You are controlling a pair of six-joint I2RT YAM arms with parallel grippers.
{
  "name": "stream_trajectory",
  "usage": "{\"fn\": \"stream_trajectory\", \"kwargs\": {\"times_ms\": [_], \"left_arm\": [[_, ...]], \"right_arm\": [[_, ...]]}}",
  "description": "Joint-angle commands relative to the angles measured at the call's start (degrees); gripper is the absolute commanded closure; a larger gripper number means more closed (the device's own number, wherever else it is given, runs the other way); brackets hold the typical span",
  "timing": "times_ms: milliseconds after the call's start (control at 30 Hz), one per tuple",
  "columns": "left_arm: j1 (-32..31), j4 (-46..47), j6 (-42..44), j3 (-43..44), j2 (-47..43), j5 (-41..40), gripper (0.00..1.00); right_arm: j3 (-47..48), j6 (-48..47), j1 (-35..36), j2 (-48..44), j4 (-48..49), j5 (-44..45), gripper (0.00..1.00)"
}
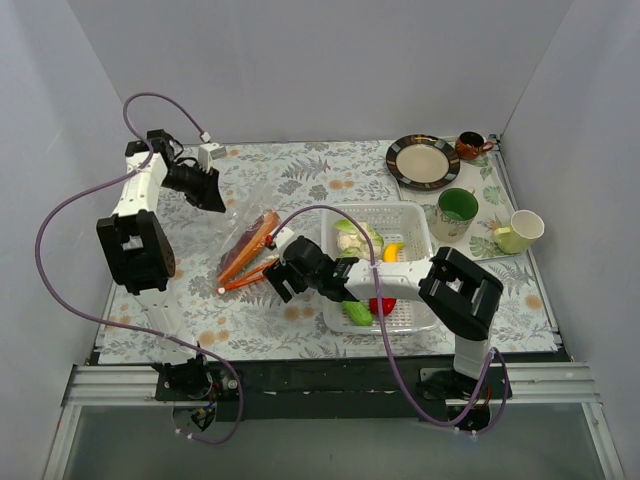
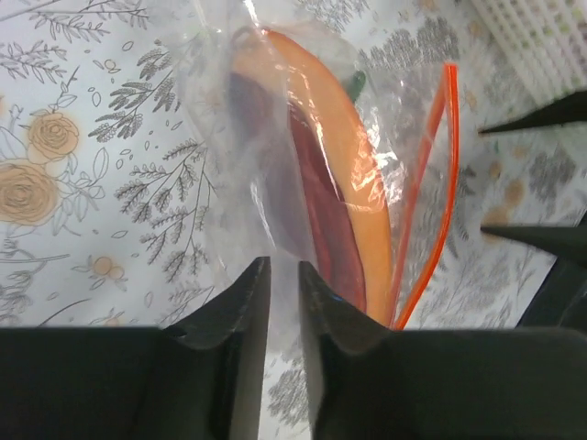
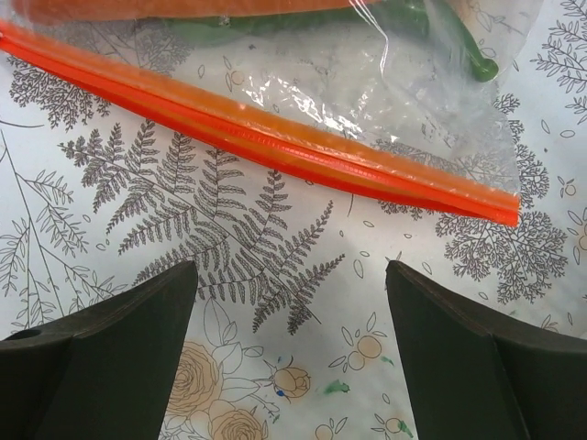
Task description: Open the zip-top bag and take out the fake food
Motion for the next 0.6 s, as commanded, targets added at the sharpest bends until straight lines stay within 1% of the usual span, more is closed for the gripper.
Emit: {"fn": "stream_trajectory", "kwargs": {"times_ms": [0, 133, 200, 267, 300, 333, 367, 400, 433, 467, 567], "left_arm": [[-0.07, -6.45, -2.80, 1.76, -4.83, -2.16, 1.00], [-0.16, -4.44, -3.95, 0.27, -5.98, -3.31, 1.00], [-0.07, -1.54, -5.87, -0.53, -5.72, -4.88, 0.77], [-0.07, 2.57, -5.89, -2.11, -5.37, -6.65, 0.64], [0.36, 4.86, -6.06, -2.98, -5.63, -6.91, 0.49], [0.37, 7.41, -7.11, -3.77, -6.33, -7.70, 0.02], [0.37, 11.43, -7.21, -4.30, -6.25, -7.88, 0.02], [0.28, 12.34, -7.03, -3.96, -5.90, -7.79, 0.02], [0.28, 12.79, -6.77, -3.00, -5.20, -7.27, 0.02], [0.28, 12.62, -6.77, 0.23, -2.41, -6.57, 0.02], [0.37, 10.69, -5.54, 5.52, 4.01, -5.07, 0.02]], "right_arm": [[-0.61, 1.57, -0.38, -3.34, 2.05, 2.21, 0.09], [-1.76, 2.01, -0.38, -4.22, 2.66, 2.39, 0.09], [-2.28, 2.10, -0.38, -4.57, 3.02, 2.04, 0.09], [-2.64, 2.10, -0.38, -5.09, 3.10, 1.60, 0.09], [-2.90, 2.10, -0.38, -5.27, 3.54, 1.42, 0.09], [-3.42, 2.01, -0.38, -5.36, 3.81, 0.99, 0.08], [-3.69, 1.84, -0.38, -5.62, 4.07, 0.81, 0.07], [-3.95, 1.83, -0.38, -5.71, 4.51, 0.46, 0.06], [-4.22, 1.83, -0.38, -5.80, 4.60, -0.07, 0.06], [-4.31, 1.83, -0.38, -5.97, 4.77, -0.25, 0.06], [-4.31, 1.92, -0.38, -5.71, 5.21, -0.42, 0.06]]}}
